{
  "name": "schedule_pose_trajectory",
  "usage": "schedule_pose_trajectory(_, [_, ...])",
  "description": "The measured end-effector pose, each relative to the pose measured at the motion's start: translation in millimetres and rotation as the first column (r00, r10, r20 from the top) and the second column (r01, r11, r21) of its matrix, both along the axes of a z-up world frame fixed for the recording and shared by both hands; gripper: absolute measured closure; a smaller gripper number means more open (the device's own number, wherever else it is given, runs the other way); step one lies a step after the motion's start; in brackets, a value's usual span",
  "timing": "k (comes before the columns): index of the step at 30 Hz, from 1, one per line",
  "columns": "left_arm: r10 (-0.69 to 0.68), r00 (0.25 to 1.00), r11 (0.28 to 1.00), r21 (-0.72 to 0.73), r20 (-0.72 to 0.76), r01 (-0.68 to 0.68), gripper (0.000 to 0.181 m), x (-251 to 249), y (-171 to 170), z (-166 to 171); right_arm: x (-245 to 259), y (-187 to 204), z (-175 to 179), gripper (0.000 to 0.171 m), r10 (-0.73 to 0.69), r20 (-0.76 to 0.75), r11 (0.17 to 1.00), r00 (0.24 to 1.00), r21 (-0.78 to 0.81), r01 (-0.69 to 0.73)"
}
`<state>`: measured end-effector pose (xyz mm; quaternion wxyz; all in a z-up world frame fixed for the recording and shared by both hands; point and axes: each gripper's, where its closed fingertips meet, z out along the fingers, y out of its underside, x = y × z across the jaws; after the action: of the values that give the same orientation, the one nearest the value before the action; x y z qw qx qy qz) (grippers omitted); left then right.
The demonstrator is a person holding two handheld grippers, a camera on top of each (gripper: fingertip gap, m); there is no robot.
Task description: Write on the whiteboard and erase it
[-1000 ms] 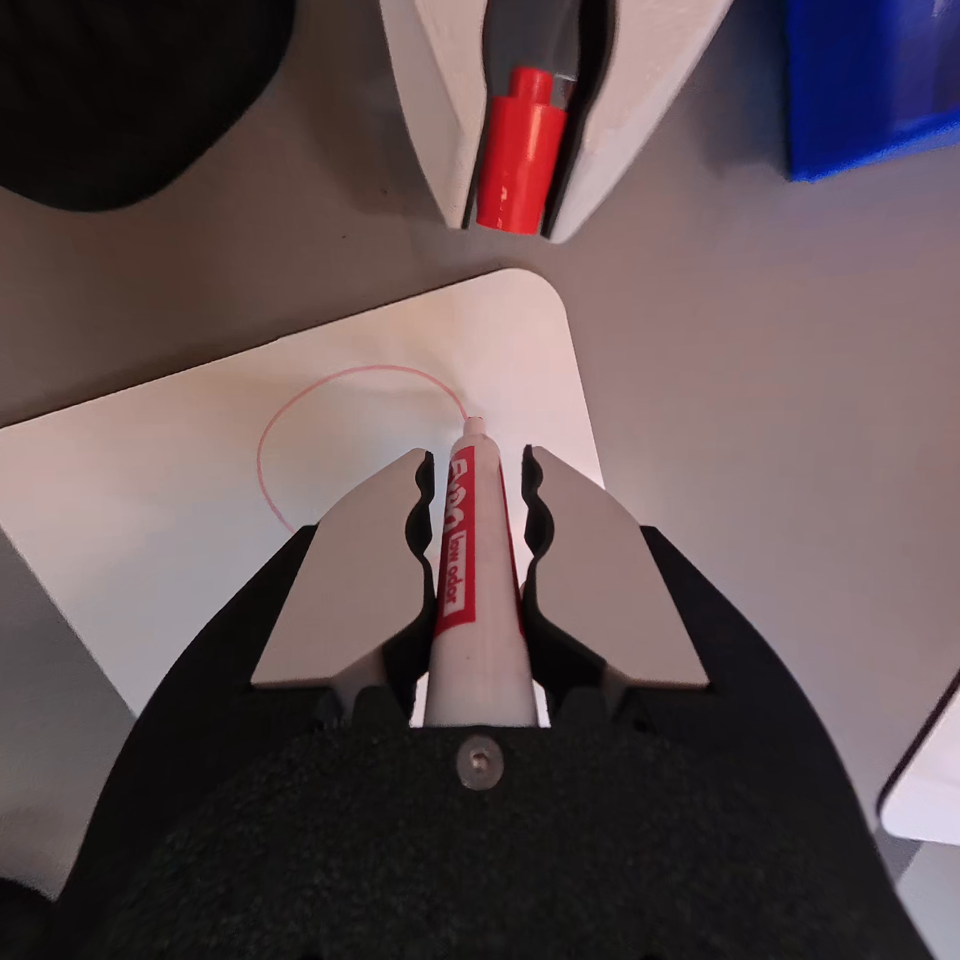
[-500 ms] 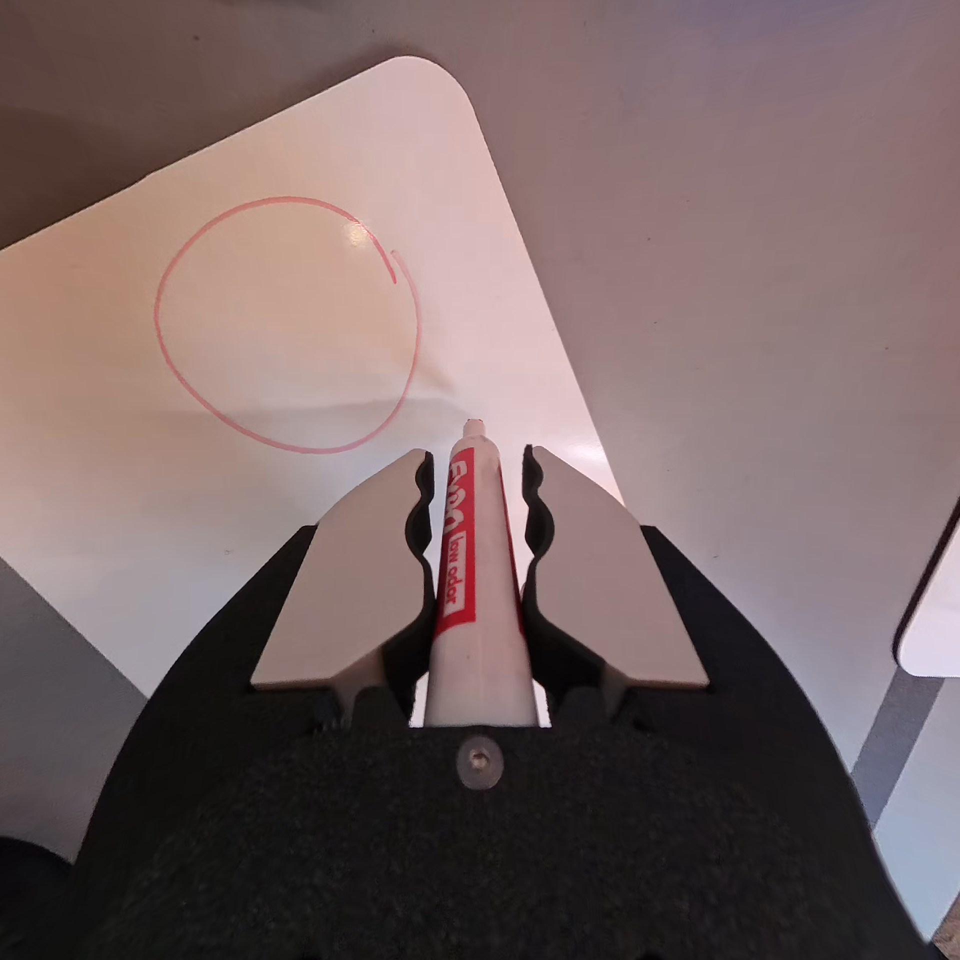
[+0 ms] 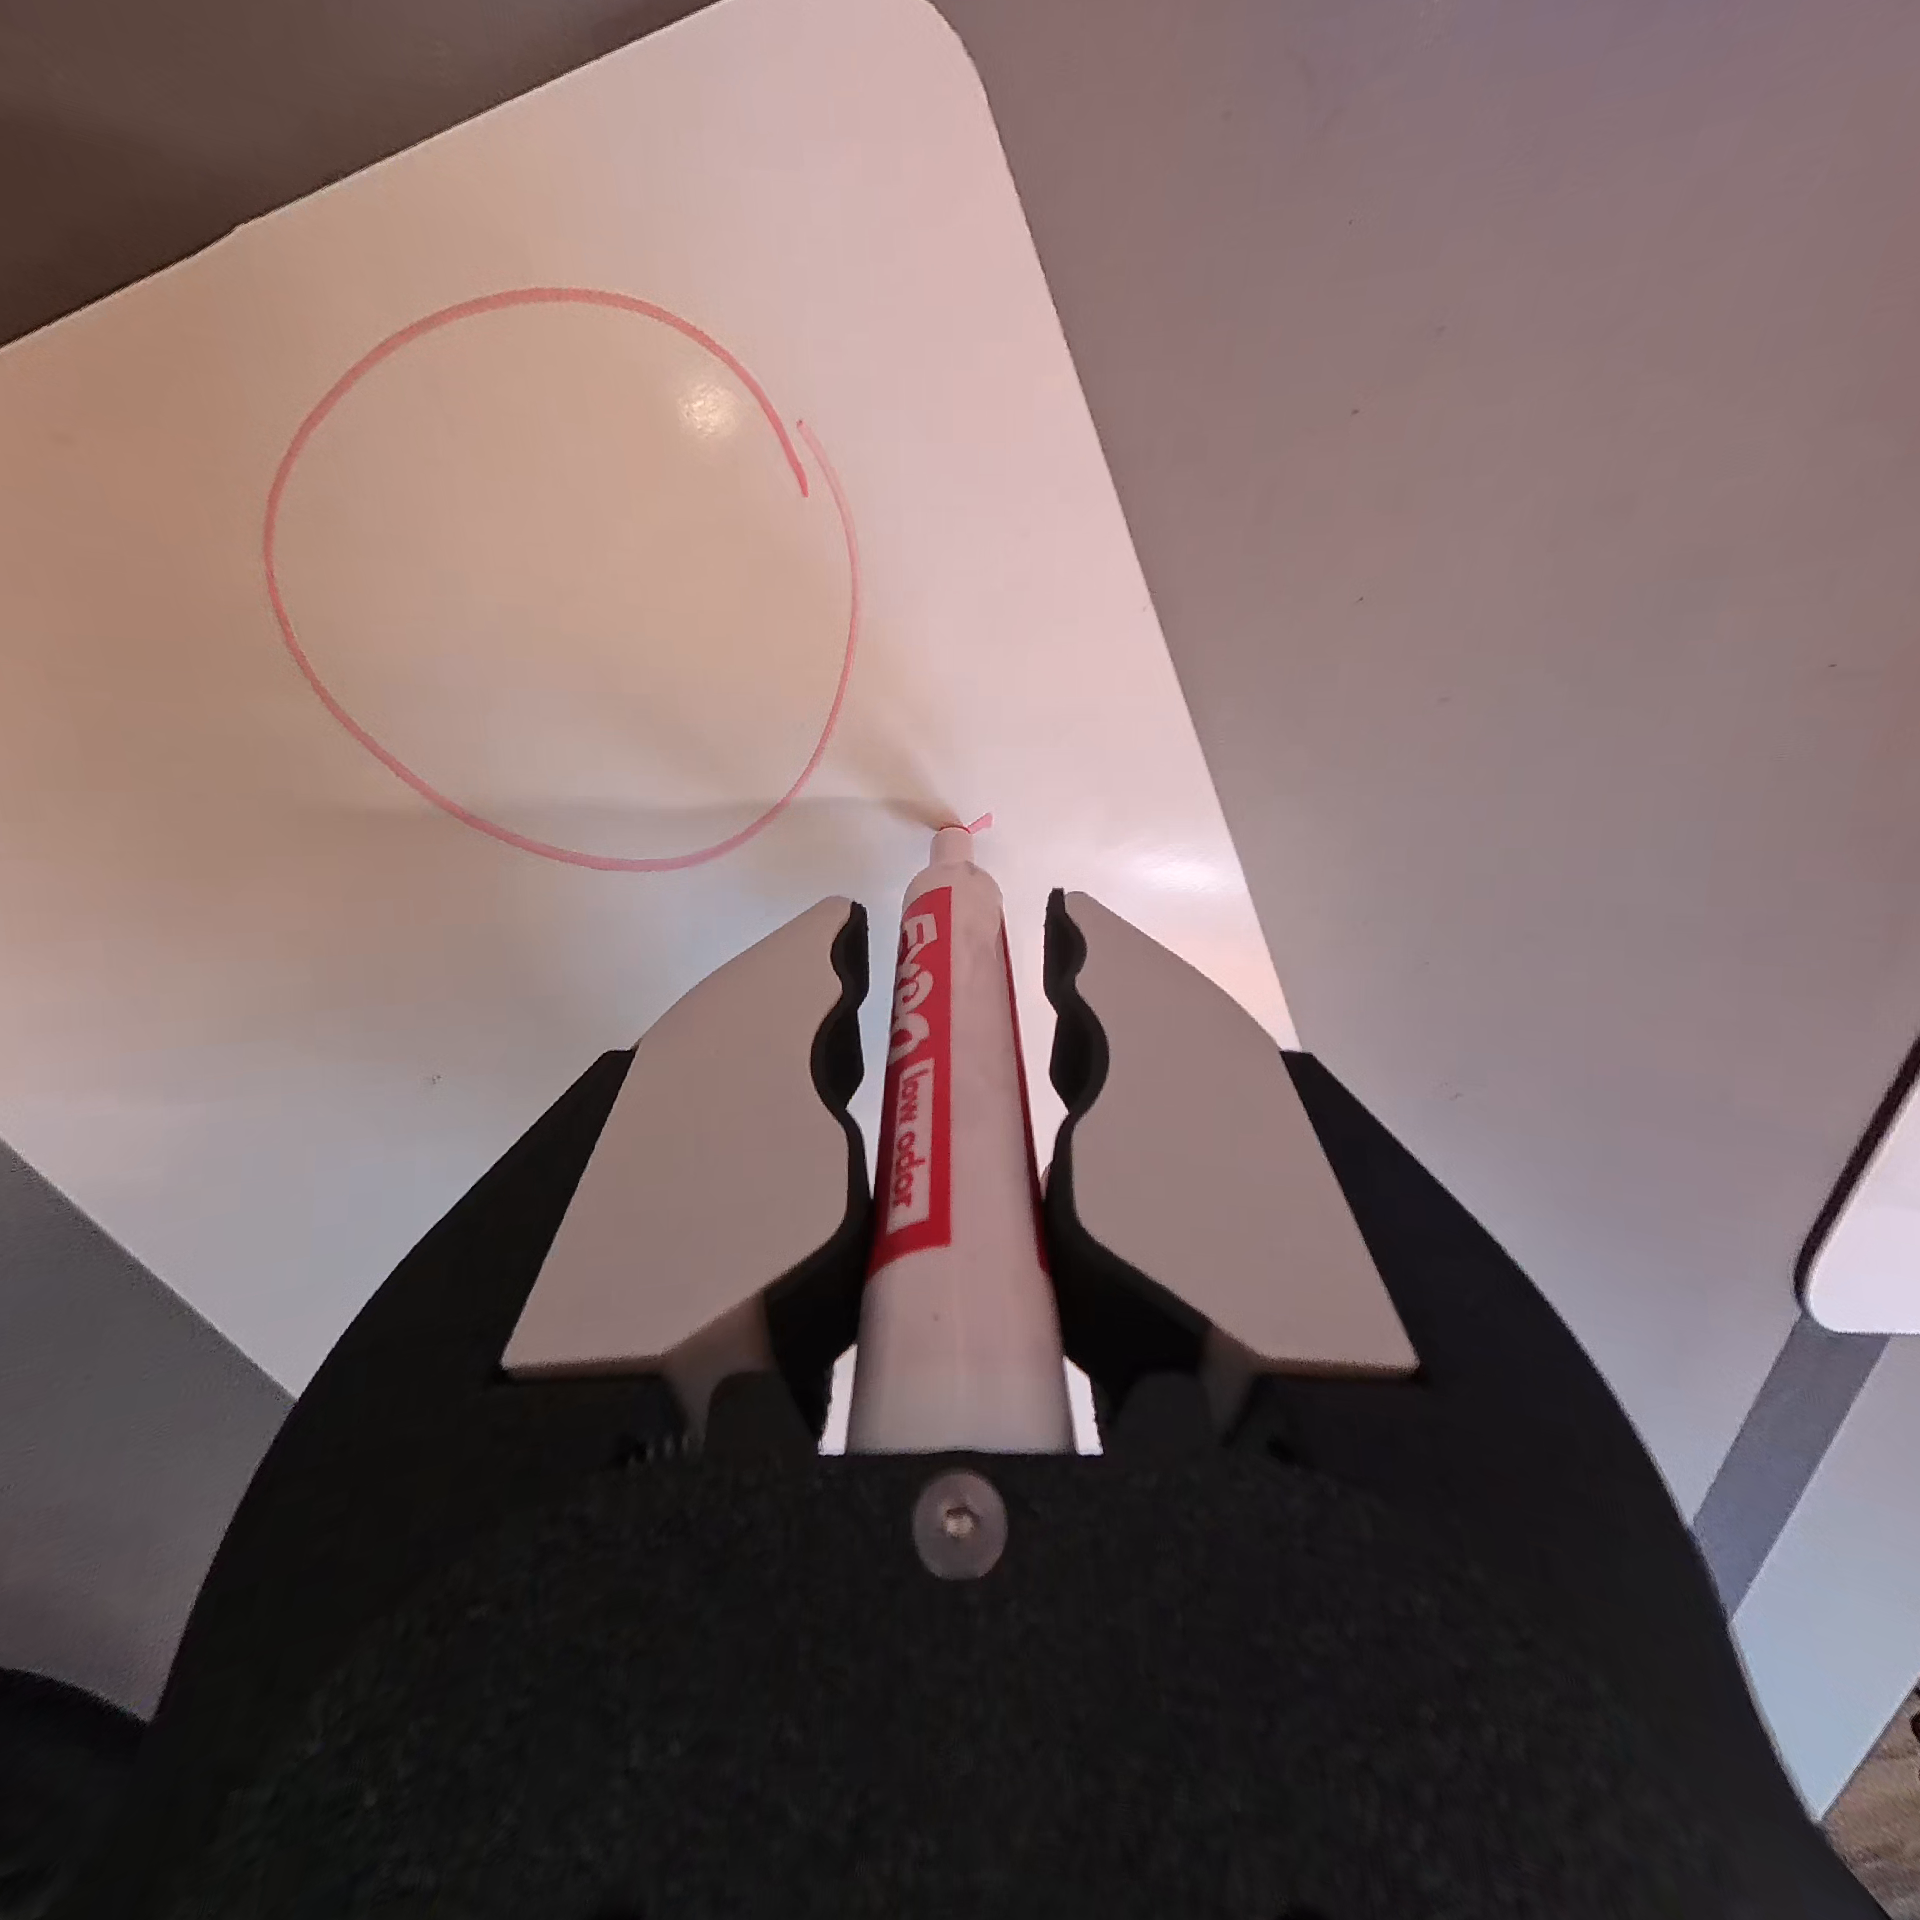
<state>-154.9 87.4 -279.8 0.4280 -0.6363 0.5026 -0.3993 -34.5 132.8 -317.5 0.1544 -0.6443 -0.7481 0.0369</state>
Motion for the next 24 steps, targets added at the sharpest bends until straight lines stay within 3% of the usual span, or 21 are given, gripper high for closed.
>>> schedule_pose_trajectory(19, [-0.006,1.000,1.000,0.002,-0.008,0.006,0.161,1.8,0.1,-1.0,35.0,-65.5,0.4,0.138,0.007,0.065,0.996,0.998,-0.091,-0.001])
schedule_pose_trajectory(24, [-0.009,1.000,1.000,0.001,-0.009,0.009,0.161,2.8,-0.2,-1.6,37.8,-65.7,0.1,0.138,-0.009,0.058,0.996,0.998,-0.092,0.015])
